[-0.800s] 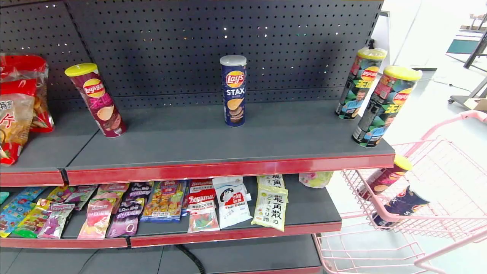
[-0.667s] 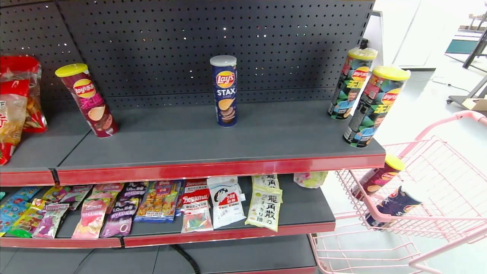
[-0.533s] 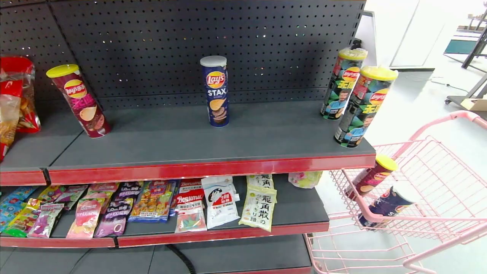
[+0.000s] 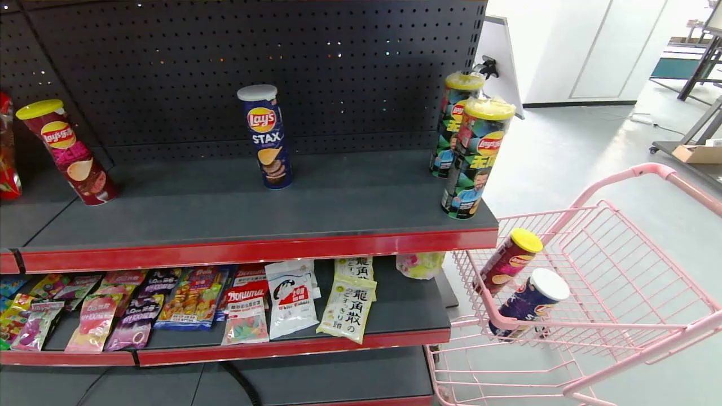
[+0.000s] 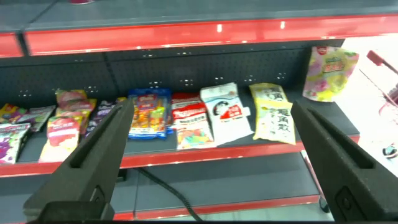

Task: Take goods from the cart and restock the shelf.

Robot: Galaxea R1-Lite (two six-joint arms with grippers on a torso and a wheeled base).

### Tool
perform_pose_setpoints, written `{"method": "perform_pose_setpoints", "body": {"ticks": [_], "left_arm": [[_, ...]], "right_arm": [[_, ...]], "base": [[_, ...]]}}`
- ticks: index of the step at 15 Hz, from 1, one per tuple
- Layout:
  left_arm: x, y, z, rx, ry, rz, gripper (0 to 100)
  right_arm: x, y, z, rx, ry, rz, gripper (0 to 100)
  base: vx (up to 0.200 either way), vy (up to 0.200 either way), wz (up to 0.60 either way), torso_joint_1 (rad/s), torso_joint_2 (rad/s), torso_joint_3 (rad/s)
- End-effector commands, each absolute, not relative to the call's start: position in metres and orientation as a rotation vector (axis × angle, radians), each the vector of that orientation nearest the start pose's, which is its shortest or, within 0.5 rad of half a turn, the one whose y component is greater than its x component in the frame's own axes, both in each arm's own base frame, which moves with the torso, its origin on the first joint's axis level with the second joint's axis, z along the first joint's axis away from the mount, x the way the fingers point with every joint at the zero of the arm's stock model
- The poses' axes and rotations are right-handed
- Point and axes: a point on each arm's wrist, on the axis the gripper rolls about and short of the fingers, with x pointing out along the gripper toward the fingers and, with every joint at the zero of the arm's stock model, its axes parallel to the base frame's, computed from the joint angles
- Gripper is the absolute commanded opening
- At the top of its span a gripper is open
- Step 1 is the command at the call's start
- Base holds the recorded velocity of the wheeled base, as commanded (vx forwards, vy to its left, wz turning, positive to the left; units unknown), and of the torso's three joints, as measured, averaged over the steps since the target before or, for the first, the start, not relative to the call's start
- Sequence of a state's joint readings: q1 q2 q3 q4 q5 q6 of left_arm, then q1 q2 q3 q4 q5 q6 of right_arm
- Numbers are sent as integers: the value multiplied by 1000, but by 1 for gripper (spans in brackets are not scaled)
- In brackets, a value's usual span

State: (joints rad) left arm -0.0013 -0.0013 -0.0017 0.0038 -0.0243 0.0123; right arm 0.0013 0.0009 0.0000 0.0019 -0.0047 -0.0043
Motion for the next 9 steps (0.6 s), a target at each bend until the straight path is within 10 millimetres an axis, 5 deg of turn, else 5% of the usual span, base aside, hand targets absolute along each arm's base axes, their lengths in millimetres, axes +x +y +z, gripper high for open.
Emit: {"method": "perform_pose_setpoints", "body": {"ticks": [1, 9], "left_arm": [[-23, -1, 75, 12, 3, -26, 100], [-23, 0, 75, 12, 3, -25, 100]], "right_arm": [[-23, 0, 75, -5, 3, -3, 100], [-23, 0, 75, -5, 3, -3, 100]], "base": [[0, 0, 0, 0, 0, 0], [0, 0, 0, 0, 0, 0]]}}
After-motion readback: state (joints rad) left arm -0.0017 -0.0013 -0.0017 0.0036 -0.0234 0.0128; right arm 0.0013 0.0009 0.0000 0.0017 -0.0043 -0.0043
